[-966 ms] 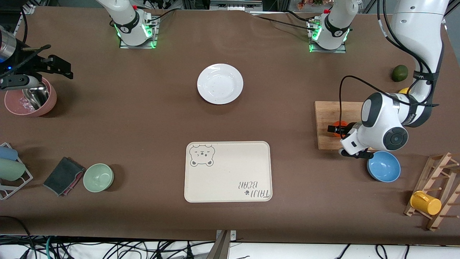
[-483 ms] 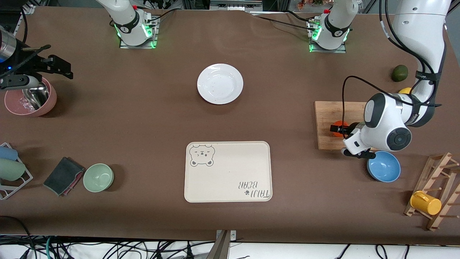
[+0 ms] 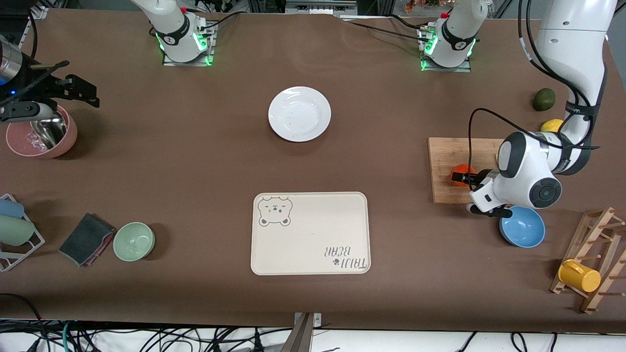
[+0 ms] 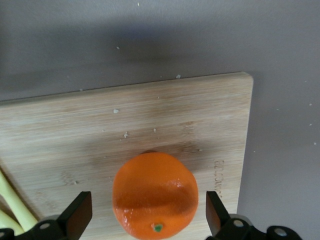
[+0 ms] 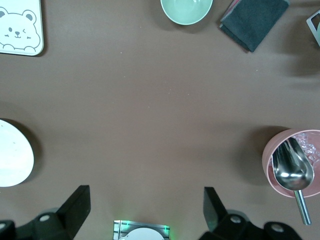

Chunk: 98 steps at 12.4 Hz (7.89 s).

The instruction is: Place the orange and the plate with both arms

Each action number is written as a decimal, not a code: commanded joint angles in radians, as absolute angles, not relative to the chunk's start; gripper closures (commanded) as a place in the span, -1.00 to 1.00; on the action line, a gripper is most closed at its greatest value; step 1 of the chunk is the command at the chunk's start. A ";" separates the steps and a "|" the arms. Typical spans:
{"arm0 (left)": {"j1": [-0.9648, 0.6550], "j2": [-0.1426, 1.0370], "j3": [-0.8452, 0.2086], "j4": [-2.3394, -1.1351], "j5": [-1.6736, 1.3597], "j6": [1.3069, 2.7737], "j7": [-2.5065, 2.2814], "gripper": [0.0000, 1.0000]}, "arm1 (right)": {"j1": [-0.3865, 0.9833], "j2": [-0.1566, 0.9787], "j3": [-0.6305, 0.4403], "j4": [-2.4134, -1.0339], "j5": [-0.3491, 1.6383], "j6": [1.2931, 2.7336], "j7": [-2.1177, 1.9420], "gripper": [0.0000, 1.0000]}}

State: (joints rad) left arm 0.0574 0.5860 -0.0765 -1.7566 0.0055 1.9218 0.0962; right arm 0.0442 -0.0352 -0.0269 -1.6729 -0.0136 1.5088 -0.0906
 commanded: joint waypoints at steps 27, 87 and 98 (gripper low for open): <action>-0.552 0.446 -0.364 -2.014 -0.293 2.425 -1.076 1.00 | 0.037 -0.018 -0.032 -1.663 0.052 1.479 -0.121 -1.00; 0.020 0.086 -0.035 -1.510 0.025 1.448 -0.022 -1.00 | 0.316 0.445 0.222 -2.232 1.110 2.269 -0.742 -0.99; 0.032 0.095 -0.034 -1.508 0.006 1.440 -0.018 -1.00 | 0.318 0.502 0.225 -2.244 1.154 2.276 -0.787 0.75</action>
